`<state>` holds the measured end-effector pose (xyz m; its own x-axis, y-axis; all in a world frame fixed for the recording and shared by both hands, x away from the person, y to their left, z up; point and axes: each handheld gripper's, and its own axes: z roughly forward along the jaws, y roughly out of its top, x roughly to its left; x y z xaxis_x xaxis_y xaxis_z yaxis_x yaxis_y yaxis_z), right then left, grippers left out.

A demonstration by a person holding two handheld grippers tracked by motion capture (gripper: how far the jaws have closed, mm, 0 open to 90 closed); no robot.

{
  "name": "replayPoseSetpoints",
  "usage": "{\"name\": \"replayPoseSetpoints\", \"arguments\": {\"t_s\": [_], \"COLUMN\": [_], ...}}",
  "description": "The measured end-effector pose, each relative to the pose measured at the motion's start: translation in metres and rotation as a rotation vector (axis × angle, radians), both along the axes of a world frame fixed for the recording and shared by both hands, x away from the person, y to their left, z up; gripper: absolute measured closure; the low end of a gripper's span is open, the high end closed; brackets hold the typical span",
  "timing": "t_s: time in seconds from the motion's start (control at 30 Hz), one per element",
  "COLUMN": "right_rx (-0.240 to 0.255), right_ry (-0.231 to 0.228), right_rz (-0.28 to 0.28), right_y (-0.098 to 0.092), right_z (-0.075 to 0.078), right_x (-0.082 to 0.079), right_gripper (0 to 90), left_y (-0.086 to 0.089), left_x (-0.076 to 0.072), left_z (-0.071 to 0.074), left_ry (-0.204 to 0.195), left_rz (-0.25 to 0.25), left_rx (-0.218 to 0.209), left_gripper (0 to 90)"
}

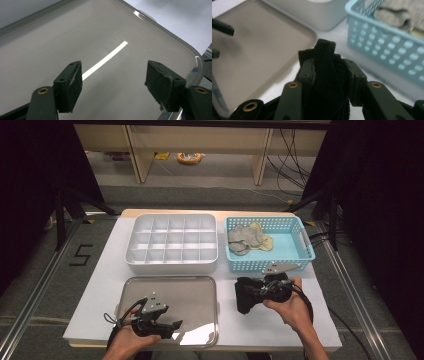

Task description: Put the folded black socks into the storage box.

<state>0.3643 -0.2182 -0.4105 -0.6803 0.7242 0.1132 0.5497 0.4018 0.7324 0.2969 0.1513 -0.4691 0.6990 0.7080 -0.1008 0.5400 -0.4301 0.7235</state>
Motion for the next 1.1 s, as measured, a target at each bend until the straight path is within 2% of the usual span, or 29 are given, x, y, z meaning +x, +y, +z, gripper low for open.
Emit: {"name": "replayPoseSetpoints", "arguments": {"t_s": [0.03,0.07,0.13,0.17,0.2,0.23,0.27,0.3,0.33,0.37,0.4,0.43,0.47,0.5,0.6,0.63,0.67,0.7,0.77,0.8,0.83,0.87,0.9,0.93,1.0,1.03,1.1], "right_rx": [0.007,0.001,0.019,0.001,0.009,0.006,0.007,0.01,0.001,0.007,0.006,-0.008,-0.005,-0.011,-0.017,-0.016,-0.022,-0.028,-0.034,-0.029,-0.046,-0.05,-0.056,-0.061,-0.074,-0.088,-0.102], "right_ry": [-0.016,-0.021,-0.02,-0.049,-0.037,-0.058,-0.057,-0.058,-0.073,-0.063,-0.081,-0.088,-0.085,-0.103,-0.119,-0.117,-0.124,-0.134,-0.14,-0.148,-0.15,-0.149,-0.162,-0.149,-0.14,-0.144,-0.15], "right_rz": [0.003,0.006,-0.008,0.017,0.01,0.012,0.016,0.008,0.016,0.009,0.018,0.02,0.017,0.019,0.019,0.02,0.025,0.026,0.031,0.023,0.029,0.024,0.02,0.02,0.011,0.011,0.013], "right_y": [0.001,0.003,0.01,0.01,0.014,0.017,0.021,0.024,0.026,0.03,0.033,0.035,0.039,0.04,0.051,0.054,0.059,0.063,0.071,0.077,0.079,0.083,0.087,0.093,0.101,0.106,0.113], "right_z": [0.001,0.005,0.011,0.013,0.015,0.017,0.02,0.022,0.025,0.027,0.031,0.035,0.038,0.04,0.049,0.051,0.054,0.055,0.059,0.059,0.061,0.061,0.061,0.061,0.06,0.059,0.056], "right_x": [0.002,0.004,0.007,0.011,0.013,0.016,0.02,0.022,0.027,0.028,0.034,0.037,0.04,0.044,0.056,0.059,0.063,0.067,0.075,0.078,0.082,0.086,0.091,0.096,0.104,0.109,0.117], "right_gripper": [64.5,64.5,64.5,64.5,64.5,64.5,64.5,64.5,64.5,64.5,64.5,64.5,64.5,64.5,64.5,64.5,64.5,64.5,64.5,64.5,64.5,64.5,64.5,64.5,64.5,64.5,64.5], "left_y": [0.001,0.003,0.003,0.003,0.004,0.004,0.004,0.005,0.005,0.005,0.005,0.007,0.007,0.008,0.007,0.009,0.007,0.007,0.007,0.007,0.007,0.007,0.008,0.007,0.008,0.007,0.008], "left_x": [-0.001,-0.002,-0.004,-0.005,-0.006,-0.006,-0.007,-0.007,-0.007,-0.007,-0.007,-0.006,-0.006,-0.006,-0.007,-0.007,-0.008,-0.008,-0.008,-0.008,-0.008,-0.009,-0.009,-0.009,-0.009,-0.01,-0.01], "left_z": [0.0,0.001,0.0,0.0,0.0,0.0,-0.001,-0.002,-0.001,-0.002,-0.002,-0.002,-0.002,-0.002,-0.002,-0.002,-0.003,-0.003,-0.003,-0.003,-0.003,-0.002,-0.002,-0.002,-0.001,-0.001,0.0], "left_ry": [-0.008,-0.008,-0.01,-0.004,-0.001,0.001,0.001,-0.002,0.007,0.003,0.001,-0.005,-0.007,-0.004,-0.004,-0.001,0.0,0.0,-0.003,-0.008,-0.011,0.001,-0.002,-0.004,-0.009,-0.008,-0.014], "left_rz": [0.01,-0.001,0.015,0.021,0.006,0.005,0.003,0.024,0.012,0.025,0.028,0.025,0.026,0.029,0.041,0.028,0.044,0.036,0.024,0.024,0.037,0.023,0.013,0.023,0.028,0.028,0.027], "left_rx": [0.009,0.011,0.005,0.004,0.001,0.001,-0.001,-0.005,-0.009,-0.022,-0.023,-0.004,-0.006,-0.014,-0.026,0.0,-0.025,-0.017,-0.009,-0.009,0.003,-0.009,0.003,-0.01,-0.006,-0.021,-0.021], "left_gripper": [28.3,28.0,27.1,26.5,26.2,25.9,25.1,24.5,24.0,23.4,22.7,22.2,21.9,21.6,21.0,21.0,21.0,21.0,21.2,21.2,21.2,21.0,21.1,21.1,21.3,21.3,21.3]}}
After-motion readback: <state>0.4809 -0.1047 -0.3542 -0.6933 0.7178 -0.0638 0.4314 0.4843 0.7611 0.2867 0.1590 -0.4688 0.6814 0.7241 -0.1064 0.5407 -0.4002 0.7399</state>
